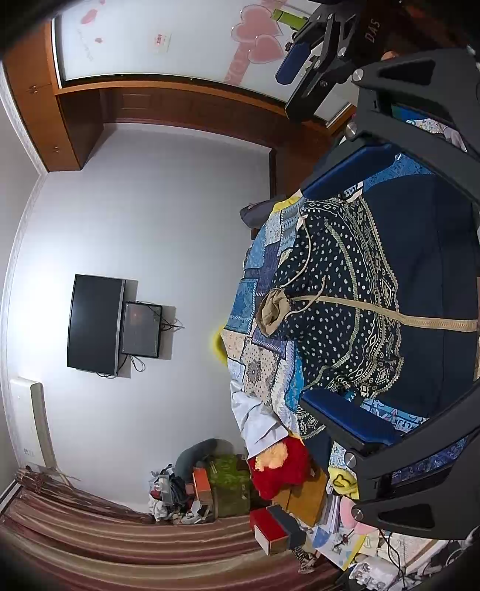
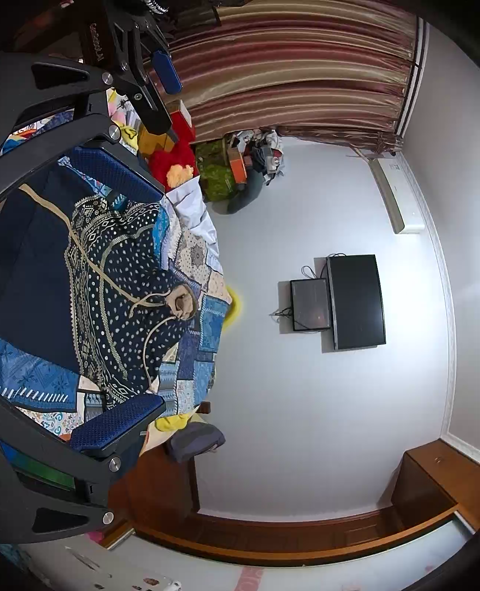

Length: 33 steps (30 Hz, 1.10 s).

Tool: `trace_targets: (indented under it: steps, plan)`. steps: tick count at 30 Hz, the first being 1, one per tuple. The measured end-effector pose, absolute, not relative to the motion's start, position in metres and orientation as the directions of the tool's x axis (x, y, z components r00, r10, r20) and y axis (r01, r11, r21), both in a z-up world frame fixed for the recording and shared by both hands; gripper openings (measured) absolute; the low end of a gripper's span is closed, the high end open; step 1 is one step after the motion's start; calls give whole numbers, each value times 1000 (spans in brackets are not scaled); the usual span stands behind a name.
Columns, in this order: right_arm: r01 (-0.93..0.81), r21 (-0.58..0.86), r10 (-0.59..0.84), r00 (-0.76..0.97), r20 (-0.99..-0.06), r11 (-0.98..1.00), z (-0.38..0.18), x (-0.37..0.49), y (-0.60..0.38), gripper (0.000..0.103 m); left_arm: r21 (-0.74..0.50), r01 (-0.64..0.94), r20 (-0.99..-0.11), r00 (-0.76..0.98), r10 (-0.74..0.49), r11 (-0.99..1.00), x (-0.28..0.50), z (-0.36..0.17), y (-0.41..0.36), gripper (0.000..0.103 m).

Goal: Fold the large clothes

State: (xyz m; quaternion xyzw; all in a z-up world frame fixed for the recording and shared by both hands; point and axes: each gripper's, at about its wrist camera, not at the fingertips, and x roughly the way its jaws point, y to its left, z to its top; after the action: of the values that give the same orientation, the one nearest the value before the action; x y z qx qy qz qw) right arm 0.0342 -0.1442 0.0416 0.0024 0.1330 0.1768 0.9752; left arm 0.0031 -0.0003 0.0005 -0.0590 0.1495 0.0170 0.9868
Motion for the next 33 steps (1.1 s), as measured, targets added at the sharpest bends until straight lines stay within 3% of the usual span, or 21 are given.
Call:
trace_targets:
  steps: [33]
  plan:
    - [-344, 51, 345, 901, -265, 938, 39, 34, -142, 103, -101, -63, -294, 955, 30, 993, 2, 0, -1, 103]
